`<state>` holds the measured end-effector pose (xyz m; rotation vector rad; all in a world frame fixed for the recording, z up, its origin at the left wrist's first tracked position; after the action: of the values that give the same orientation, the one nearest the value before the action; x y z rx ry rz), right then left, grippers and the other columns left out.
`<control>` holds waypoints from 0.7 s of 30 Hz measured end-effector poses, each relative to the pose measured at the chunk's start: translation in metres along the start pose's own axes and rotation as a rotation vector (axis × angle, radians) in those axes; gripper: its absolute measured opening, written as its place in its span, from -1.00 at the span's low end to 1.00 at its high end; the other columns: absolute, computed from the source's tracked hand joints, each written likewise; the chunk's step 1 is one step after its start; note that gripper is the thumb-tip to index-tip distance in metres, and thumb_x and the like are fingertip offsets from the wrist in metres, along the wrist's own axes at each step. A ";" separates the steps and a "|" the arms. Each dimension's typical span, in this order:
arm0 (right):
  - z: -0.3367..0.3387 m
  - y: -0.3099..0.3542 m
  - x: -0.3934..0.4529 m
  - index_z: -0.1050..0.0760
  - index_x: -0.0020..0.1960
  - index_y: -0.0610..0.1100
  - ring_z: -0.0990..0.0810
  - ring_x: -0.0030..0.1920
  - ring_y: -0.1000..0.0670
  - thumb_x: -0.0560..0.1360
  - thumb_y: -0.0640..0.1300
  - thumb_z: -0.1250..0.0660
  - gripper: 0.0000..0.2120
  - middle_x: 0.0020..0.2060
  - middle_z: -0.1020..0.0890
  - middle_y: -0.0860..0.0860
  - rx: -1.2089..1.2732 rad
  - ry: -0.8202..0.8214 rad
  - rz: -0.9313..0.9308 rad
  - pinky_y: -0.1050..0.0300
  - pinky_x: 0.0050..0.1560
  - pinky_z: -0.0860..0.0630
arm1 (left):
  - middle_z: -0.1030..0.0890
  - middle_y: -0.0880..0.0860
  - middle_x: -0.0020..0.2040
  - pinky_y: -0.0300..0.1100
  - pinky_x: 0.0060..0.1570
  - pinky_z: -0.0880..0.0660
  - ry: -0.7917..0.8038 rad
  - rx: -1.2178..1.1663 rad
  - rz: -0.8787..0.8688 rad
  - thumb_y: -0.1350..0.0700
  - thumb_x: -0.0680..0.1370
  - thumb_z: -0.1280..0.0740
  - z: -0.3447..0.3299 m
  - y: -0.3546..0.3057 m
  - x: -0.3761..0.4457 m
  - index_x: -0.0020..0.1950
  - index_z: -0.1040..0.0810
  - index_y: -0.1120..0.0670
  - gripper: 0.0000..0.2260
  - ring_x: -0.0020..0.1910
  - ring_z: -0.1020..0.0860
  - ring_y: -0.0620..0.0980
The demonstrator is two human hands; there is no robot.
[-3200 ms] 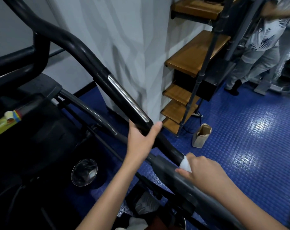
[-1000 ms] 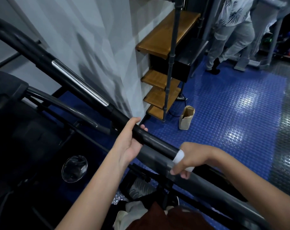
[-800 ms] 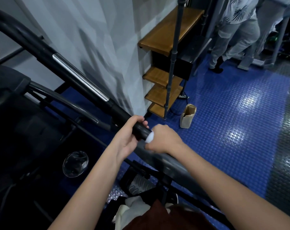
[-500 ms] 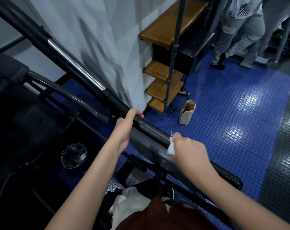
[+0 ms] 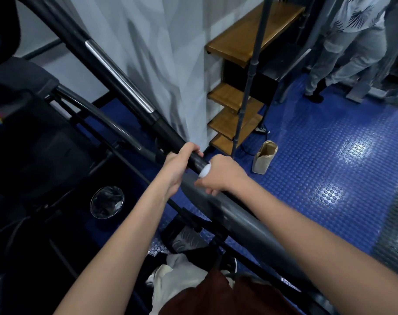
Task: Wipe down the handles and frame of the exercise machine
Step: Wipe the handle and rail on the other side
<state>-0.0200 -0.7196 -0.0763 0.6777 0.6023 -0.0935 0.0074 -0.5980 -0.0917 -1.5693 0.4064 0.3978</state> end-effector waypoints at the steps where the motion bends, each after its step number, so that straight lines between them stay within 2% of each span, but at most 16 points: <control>1: 0.003 0.004 -0.003 -0.50 0.03 -0.15 -0.65 -0.26 -0.05 0.44 0.11 -0.43 -0.64 -0.20 -0.68 -0.01 -0.153 -0.174 0.044 0.11 -0.27 -0.51 | -0.68 0.00 -0.21 -0.03 0.25 -0.48 -0.007 -0.004 0.005 0.02 0.42 -0.42 0.000 0.000 0.000 -0.28 -0.66 0.04 -0.87 -0.12 -0.60 -0.04; 3: 0.005 0.005 -0.024 -0.47 -0.03 -0.12 -0.62 -0.30 -0.07 0.47 0.07 -0.41 -0.72 -0.25 -0.62 -0.02 -0.468 -0.507 0.141 0.15 -0.46 -0.22 | -0.69 0.00 -0.20 0.00 0.27 -0.48 -0.029 -0.001 0.010 -0.02 0.40 -0.42 0.000 0.003 0.000 -0.24 -0.66 0.05 -0.85 -0.10 -0.61 -0.03; 5: 0.000 -0.008 -0.051 -0.45 -0.21 -0.11 -0.55 -0.55 -0.03 0.39 -0.04 -0.52 -0.74 -0.49 -0.56 0.00 -0.635 -0.663 0.184 0.23 -0.51 0.07 | -0.69 -0.02 -0.21 0.02 0.28 -0.48 -0.066 0.008 0.001 -0.04 0.40 -0.42 0.001 0.007 0.003 -0.20 -0.66 0.06 -0.82 -0.11 -0.60 -0.04; 6: 0.003 -0.017 -0.065 -0.43 -0.26 -0.11 -0.50 -0.62 -0.02 0.34 -0.08 -0.55 -0.71 -0.55 -0.52 0.01 -0.652 -0.710 0.196 0.26 -0.49 0.12 | -0.69 -0.02 -0.21 0.03 0.29 -0.47 -0.084 -0.003 -0.007 -0.04 0.41 -0.41 0.001 0.008 0.004 -0.21 -0.65 0.06 -0.83 -0.12 -0.59 -0.05; 7: 0.005 -0.030 -0.074 -0.42 -0.25 -0.11 -0.51 -0.61 -0.03 0.35 -0.10 -0.55 -0.71 -0.54 -0.52 0.01 -0.659 -0.717 0.201 0.26 -0.50 0.09 | -0.68 -0.02 -0.21 0.05 0.30 -0.47 -0.094 -0.021 -0.009 -0.04 0.41 -0.41 0.001 0.008 0.004 -0.22 -0.65 0.04 -0.84 -0.12 -0.59 -0.04; 8: 0.008 -0.044 -0.082 -0.41 -0.17 -0.10 -0.58 -0.52 -0.06 0.42 -0.07 -0.48 -0.75 -0.46 -0.58 0.00 -0.653 -0.667 0.160 0.21 -0.52 -0.02 | -0.66 -0.01 -0.21 0.07 0.30 -0.47 -0.097 -0.044 -0.005 -0.03 0.41 -0.42 0.000 0.010 0.005 -0.26 -0.66 0.02 -0.85 -0.10 -0.58 -0.02; 9: 0.008 -0.060 -0.087 -0.39 -0.08 -0.09 -0.64 -0.37 -0.07 0.50 -0.02 -0.38 -0.80 -0.33 -0.62 0.00 -0.632 -0.548 0.083 0.15 -0.49 -0.17 | -0.65 0.00 -0.21 0.07 0.29 -0.48 -0.093 -0.084 0.003 -0.02 0.43 -0.42 -0.002 0.012 0.006 -0.28 -0.65 0.01 -0.86 -0.09 -0.58 0.00; 11: 0.009 -0.088 -0.097 -0.38 0.00 -0.04 -0.63 -0.21 -0.04 0.51 0.11 -0.31 -0.75 -0.21 -0.62 0.05 -0.487 -0.323 0.004 0.09 -0.34 -0.39 | -0.61 0.03 -0.24 -0.01 0.17 -0.54 -0.070 -0.225 0.025 0.08 0.50 -0.40 -0.008 0.015 0.005 -0.23 -0.61 0.05 -0.88 -0.11 -0.57 0.02; 13: 0.012 -0.104 -0.096 -0.46 -0.07 -0.05 -0.64 -0.24 0.02 0.42 0.17 -0.43 -0.68 -0.27 -0.65 0.04 -0.175 -0.056 -0.052 0.15 -0.27 -0.53 | -0.58 0.03 -0.29 -0.09 0.01 -0.58 -0.055 -0.351 0.037 0.17 0.55 -0.36 -0.015 0.014 0.001 -0.18 -0.55 0.11 -0.89 -0.22 -0.56 -0.02; 15: 0.008 -0.105 -0.086 -0.56 -0.12 -0.12 -0.70 -0.28 0.01 0.39 0.07 -0.54 -0.71 -0.30 -0.72 -0.02 0.143 0.268 -0.098 0.22 -0.23 -0.58 | -0.56 0.03 -0.32 -0.13 -0.07 -0.57 -0.043 -0.408 0.047 0.21 0.55 -0.35 -0.020 0.015 -0.001 -0.21 -0.53 0.13 -0.87 -0.30 -0.55 -0.04; 17: 0.004 -0.089 -0.075 -0.63 -0.18 -0.16 -0.70 -0.24 -0.07 0.38 0.02 -0.58 -0.74 -0.26 -0.73 -0.11 0.244 0.504 -0.086 0.25 -0.17 -0.57 | -0.55 0.04 -0.33 -0.15 -0.08 -0.58 -0.022 -0.470 0.072 0.23 0.54 -0.36 -0.023 0.017 -0.001 -0.22 -0.53 0.14 -0.86 -0.31 -0.55 -0.05; 19: 0.001 -0.065 -0.054 -0.62 -0.19 -0.18 -0.70 -0.25 -0.10 0.37 0.06 -0.58 -0.68 -0.26 -0.73 -0.13 0.221 0.516 -0.047 0.23 -0.05 -0.57 | -0.55 0.05 -0.32 -0.16 -0.07 -0.58 -0.010 -0.520 0.091 0.23 0.54 -0.37 -0.024 0.019 -0.001 -0.21 -0.54 0.15 -0.87 -0.30 -0.55 -0.06; 21: -0.001 -0.042 -0.027 -0.58 -0.10 -0.24 -0.70 -0.31 -0.09 0.36 0.04 -0.59 -0.63 -0.29 -0.73 -0.13 0.227 0.396 -0.053 0.12 0.02 -0.63 | -0.55 0.05 -0.31 -0.14 -0.04 -0.57 0.004 -0.549 0.098 0.23 0.54 -0.38 -0.026 0.021 -0.002 -0.19 -0.55 0.16 -0.89 -0.28 -0.55 -0.06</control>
<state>-0.0544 -0.7549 -0.0855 0.9092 1.0011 -0.0780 -0.0049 -0.6249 -0.1077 -2.0869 0.3972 0.6176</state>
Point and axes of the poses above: each hand's wrist, its own x-axis towards the middle knuckle, its own z-axis out of the back of the hand, y = z × x, the point moved 7 cm from there along x, towards the middle knuckle
